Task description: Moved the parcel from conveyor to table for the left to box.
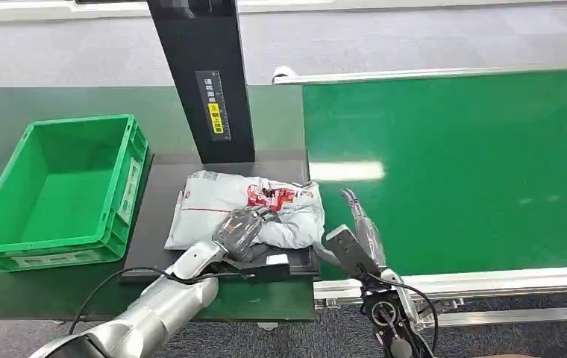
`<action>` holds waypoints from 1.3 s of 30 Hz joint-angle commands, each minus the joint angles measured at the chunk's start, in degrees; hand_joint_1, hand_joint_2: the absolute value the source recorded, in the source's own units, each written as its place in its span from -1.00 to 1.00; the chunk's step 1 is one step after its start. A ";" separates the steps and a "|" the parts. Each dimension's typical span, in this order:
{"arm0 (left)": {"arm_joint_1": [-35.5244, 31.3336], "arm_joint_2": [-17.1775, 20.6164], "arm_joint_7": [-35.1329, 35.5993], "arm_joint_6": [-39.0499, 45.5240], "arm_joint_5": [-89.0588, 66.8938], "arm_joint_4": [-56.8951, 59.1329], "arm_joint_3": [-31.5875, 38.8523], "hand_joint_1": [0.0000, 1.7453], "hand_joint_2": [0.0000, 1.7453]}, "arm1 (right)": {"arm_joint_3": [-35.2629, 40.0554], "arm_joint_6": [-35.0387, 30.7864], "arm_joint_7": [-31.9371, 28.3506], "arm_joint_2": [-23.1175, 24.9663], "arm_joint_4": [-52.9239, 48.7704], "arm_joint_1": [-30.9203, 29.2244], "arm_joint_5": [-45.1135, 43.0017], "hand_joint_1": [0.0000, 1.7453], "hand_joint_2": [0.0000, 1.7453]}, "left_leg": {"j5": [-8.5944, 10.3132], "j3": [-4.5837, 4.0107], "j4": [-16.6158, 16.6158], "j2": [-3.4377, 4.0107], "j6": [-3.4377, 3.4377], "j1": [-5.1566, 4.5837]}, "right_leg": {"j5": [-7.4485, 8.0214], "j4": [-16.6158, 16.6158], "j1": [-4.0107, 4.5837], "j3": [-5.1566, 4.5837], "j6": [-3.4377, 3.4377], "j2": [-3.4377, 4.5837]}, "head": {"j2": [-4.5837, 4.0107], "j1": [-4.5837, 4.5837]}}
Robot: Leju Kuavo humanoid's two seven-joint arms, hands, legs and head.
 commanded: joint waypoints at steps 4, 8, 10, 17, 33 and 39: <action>0.79 2.41 -1.21 5.76 2.90 3.44 3.94 1.00 1.00 | 0.02 -1.20 0.80 -1.53 -0.32 0.41 -0.86 -1.00 1.00 | 0.02 -0.11 -0.10 0.17 -0.02 0.00 | 0.07 -0.08 0.01 -0.21 -0.05 0.18 | 0.00 0.00; -0.95 3.48 -3.49 10.95 4.71 -0.59 7.36 1.00 1.00 | -0.69 -1.92 1.12 -2.31 -1.76 2.13 -1.12 -1.00 1.00 | 0.03 -0.26 -0.02 0.08 -0.01 0.04 | 0.06 -0.05 0.05 -0.32 -0.04 0.08 | 0.00 0.00; -1.10 3.55 -3.46 10.67 4.73 -0.76 7.41 1.00 1.00 | -0.71 -1.93 1.11 -2.34 -1.78 2.19 -1.13 -1.00 1.00 | 0.04 -0.35 0.00 0.06 -0.01 0.04 | 0.06 -0.03 0.06 -0.42 -0.04 0.07 | 0.00 0.00; -0.60 3.47 -3.37 11.06 4.59 -0.87 7.35 1.00 1.00 | -0.66 -1.90 1.11 -2.21 -1.84 2.06 -1.13 -1.00 1.00 | 0.01 -0.51 0.00 0.08 0.01 0.02 | 0.02 -0.03 0.03 -0.56 -0.02 0.10 | 0.00 0.00; 1.39 13.43 -1.90 19.51 5.37 -33.11 22.53 1.00 1.00 | -4.64 -4.41 2.16 -2.74 -6.26 7.81 -1.27 -1.00 1.00 | 0.00 -0.89 0.08 0.12 -0.02 0.06 | 0.03 0.03 0.07 -0.96 -0.04 0.13 | 0.02 0.00; 10.72 12.50 -5.41 21.62 4.84 -47.39 38.66 1.00 1.00 | -6.92 -4.76 2.97 -1.83 -10.06 11.48 0.84 -1.00 1.00 | -0.03 -0.83 -0.02 0.23 0.00 0.01 | 0.02 -0.02 0.02 -0.92 -0.01 0.24 | 0.00 0.00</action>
